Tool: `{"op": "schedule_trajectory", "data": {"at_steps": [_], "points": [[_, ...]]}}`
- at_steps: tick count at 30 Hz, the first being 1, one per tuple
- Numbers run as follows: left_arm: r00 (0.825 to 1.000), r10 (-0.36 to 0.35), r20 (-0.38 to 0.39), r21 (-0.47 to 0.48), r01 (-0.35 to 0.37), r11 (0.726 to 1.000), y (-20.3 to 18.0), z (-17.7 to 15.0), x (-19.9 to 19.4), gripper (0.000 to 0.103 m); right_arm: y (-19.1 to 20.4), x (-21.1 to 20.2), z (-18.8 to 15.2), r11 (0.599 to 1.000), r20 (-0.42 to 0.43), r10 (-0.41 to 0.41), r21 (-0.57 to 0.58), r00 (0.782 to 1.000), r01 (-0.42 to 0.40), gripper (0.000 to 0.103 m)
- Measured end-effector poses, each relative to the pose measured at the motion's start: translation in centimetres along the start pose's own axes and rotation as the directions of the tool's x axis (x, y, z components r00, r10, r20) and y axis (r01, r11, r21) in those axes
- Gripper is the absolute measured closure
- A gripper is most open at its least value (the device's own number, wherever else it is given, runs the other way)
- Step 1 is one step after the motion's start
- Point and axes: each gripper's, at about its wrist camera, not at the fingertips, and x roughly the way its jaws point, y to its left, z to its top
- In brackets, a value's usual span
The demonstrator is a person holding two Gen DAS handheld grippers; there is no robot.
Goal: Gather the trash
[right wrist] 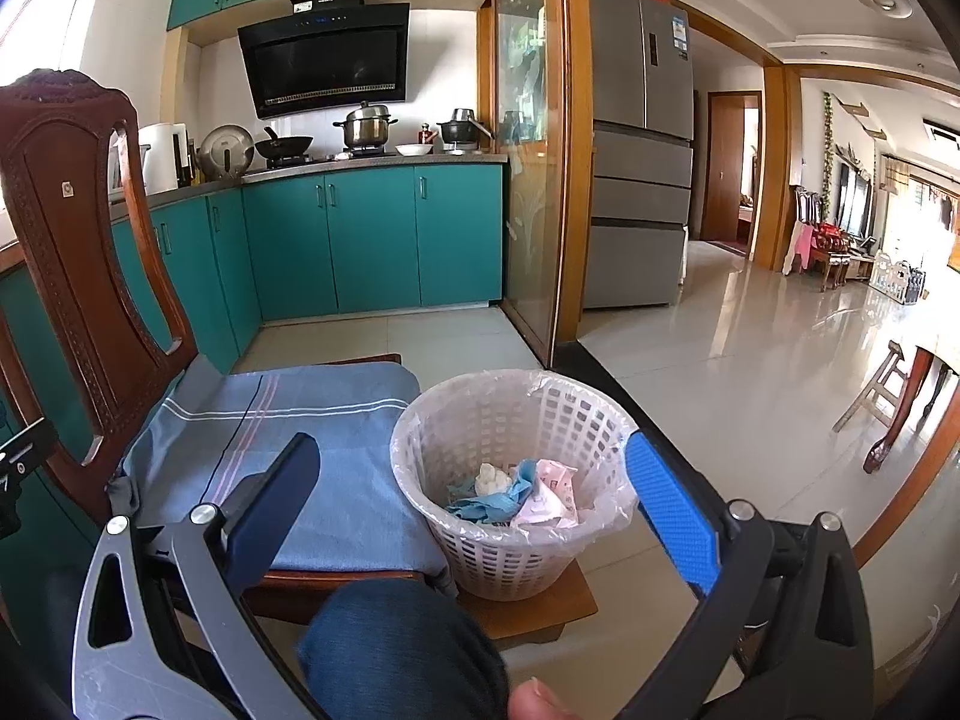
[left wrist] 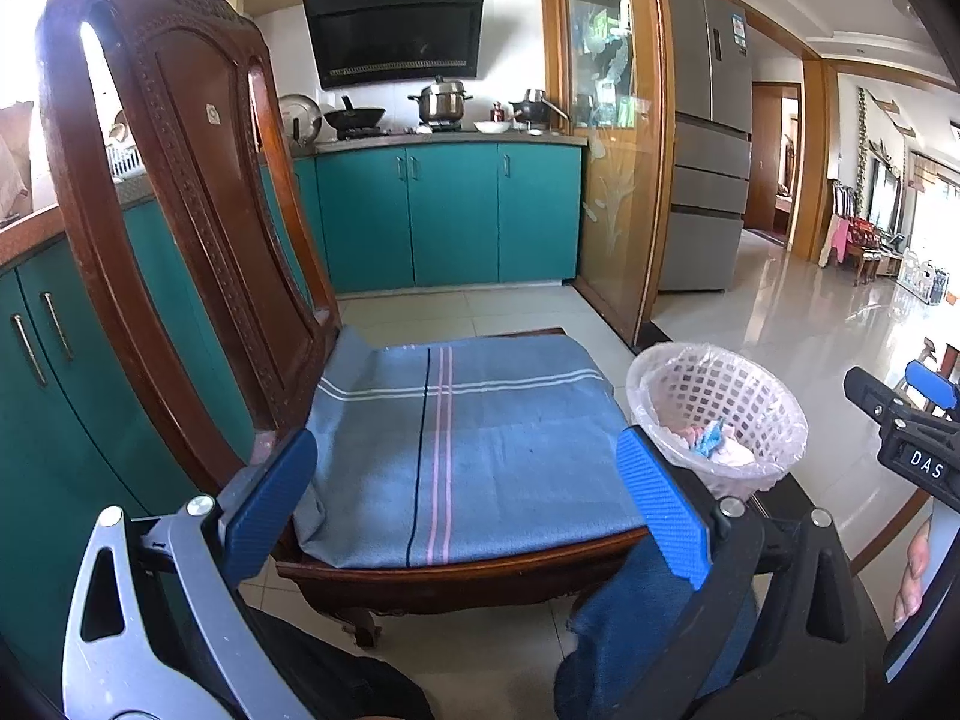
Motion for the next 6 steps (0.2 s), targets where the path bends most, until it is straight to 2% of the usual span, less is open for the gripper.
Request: {"op": "schedule_trajectory", "data": {"at_steps": [6], "points": [[0.999, 0.017, -0.038, 0.006, -0.017, 1.0, 0.2, -0.6, 1.7, 0.003, 0.5, -0.5, -0.4, 1.0, -0.016, 0.024, -0.001, 1.0, -0.024, 0.003]]}}
